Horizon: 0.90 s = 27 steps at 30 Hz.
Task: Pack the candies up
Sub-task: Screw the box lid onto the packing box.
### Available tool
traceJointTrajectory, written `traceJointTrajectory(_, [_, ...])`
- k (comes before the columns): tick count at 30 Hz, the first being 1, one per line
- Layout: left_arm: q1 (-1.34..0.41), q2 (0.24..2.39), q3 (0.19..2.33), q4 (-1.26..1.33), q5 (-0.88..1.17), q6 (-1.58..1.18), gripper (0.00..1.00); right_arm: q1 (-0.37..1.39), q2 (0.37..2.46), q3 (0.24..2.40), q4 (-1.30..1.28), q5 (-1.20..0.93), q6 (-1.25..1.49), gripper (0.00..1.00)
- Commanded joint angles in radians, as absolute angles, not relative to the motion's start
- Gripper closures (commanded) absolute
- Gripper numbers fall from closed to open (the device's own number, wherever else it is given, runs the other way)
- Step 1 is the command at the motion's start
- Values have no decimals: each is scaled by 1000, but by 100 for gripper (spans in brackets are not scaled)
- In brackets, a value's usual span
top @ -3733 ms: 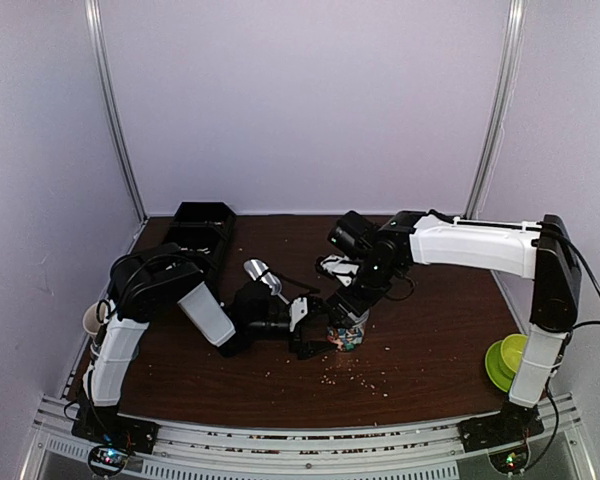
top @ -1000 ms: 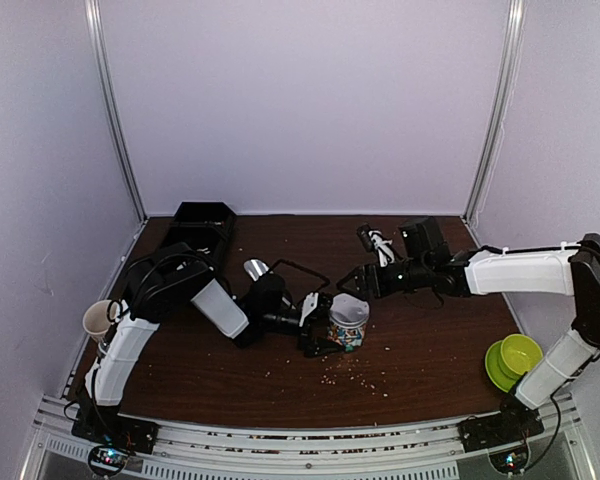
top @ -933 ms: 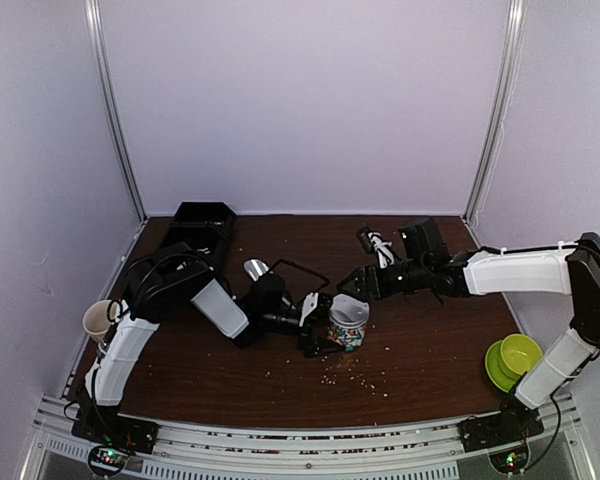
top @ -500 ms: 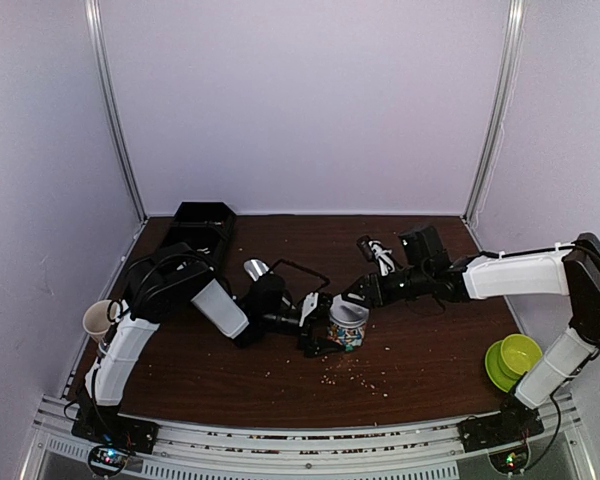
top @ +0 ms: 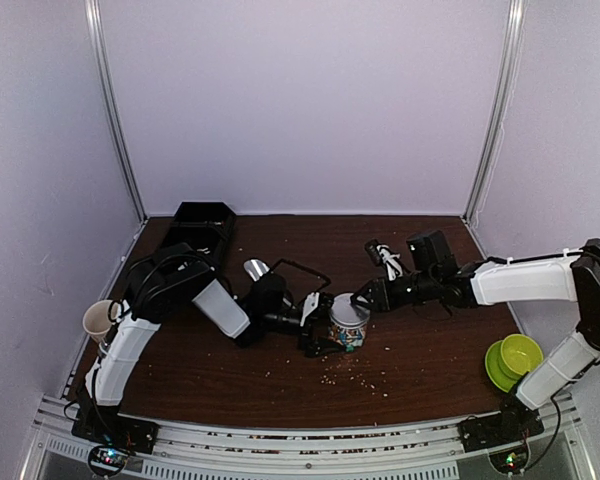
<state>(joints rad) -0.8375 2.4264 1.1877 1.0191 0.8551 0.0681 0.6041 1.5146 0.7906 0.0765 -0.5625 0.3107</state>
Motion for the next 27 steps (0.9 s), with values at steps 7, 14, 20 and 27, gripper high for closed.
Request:
traceJointTrajectory(7, [-824, 2470, 1218, 936, 839, 15, 11, 603, 1442, 735, 56, -542, 291, 70])
traceJointTrajectory(14, [-819, 2473, 1222, 933, 835, 3, 11, 605, 1408, 711, 47, -522, 307, 74])
traceJointTrajectory(20, [-813, 2479, 1226, 946, 838, -15, 11, 605, 1379, 696, 20, -507, 306, 74])
traceJointTrajectory(27, [-813, 2477, 1223, 943, 832, -8, 12, 604, 1361, 681, -9, -503, 302, 76])
